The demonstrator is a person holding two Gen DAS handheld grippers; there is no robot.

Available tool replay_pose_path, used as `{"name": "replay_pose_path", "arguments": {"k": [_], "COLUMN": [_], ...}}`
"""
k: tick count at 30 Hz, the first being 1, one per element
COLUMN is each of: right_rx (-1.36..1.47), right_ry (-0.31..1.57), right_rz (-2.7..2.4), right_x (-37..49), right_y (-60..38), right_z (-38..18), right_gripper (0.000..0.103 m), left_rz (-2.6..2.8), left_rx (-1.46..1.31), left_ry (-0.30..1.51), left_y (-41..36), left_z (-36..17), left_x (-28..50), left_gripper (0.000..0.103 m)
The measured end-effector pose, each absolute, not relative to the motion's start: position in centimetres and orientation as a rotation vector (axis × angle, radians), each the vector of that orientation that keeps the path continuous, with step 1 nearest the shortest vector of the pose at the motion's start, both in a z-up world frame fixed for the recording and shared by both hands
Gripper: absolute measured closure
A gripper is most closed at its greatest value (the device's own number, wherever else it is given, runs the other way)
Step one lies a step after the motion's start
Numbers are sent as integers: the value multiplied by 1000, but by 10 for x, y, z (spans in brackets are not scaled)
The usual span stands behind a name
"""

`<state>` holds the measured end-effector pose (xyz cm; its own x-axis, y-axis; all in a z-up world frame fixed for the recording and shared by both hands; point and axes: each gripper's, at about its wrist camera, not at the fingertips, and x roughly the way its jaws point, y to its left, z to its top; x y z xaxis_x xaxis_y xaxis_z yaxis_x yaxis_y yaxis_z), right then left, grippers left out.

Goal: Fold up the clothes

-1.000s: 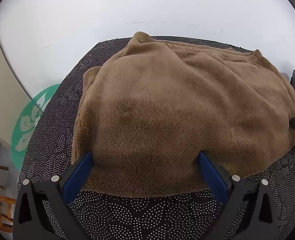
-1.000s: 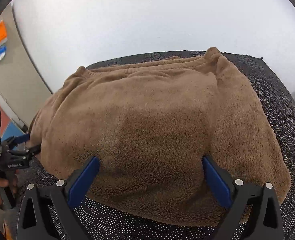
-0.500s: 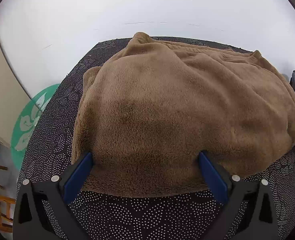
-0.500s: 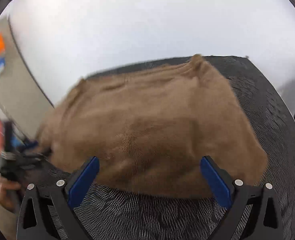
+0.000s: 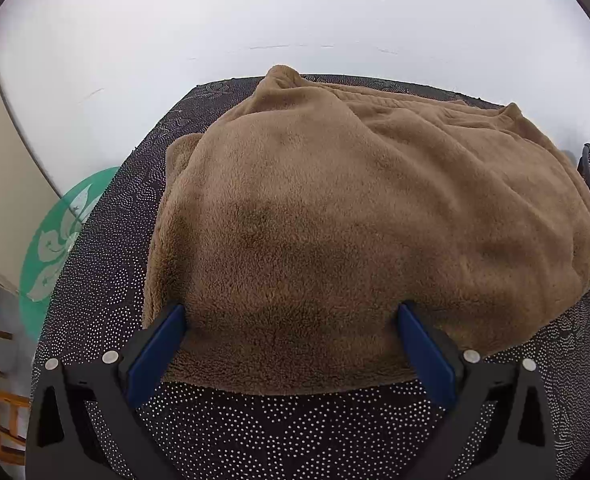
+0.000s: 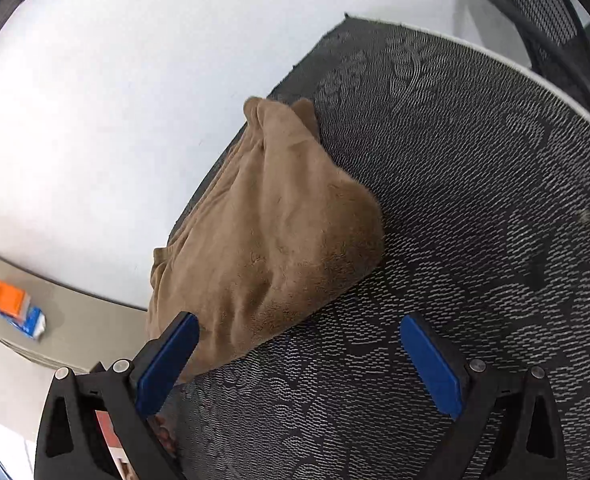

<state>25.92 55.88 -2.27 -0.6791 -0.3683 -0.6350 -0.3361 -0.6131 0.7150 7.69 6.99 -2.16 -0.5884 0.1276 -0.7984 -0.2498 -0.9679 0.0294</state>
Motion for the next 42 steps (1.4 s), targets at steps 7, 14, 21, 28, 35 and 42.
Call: {"name": "replay_pose_path", "arguments": {"k": [7,14,21,28,35,42], "right_rx": [1267,1105,1042,1011,881,807], "right_ry": [-1382,-1422,-1451,-1412,-975,-609], "right_rz": [-2555,-2629,-2680,-2734,-2953,-3066], "right_x": [235,222,208,201,191,196], "right_y": [557,568,571,573,533,497], "right_z": [-23,-26,-33,-35,10,25], "right_gripper": [1,0,57,68,69,69], "left_rz": [2614,2615,2619,2598,2442,2064], "left_rx": [-1293,-1294,-1298,-1281,-1156,-1287], "left_ry": [180,183,202,75,-163,-246], "left_y": [68,68,70,62,80,172], "left_z": [-21,-21,-23,-14,49,85], "left_x": [77,76,76,75,68,20], "left_gripper": [0,0,0,0,0,0]}}
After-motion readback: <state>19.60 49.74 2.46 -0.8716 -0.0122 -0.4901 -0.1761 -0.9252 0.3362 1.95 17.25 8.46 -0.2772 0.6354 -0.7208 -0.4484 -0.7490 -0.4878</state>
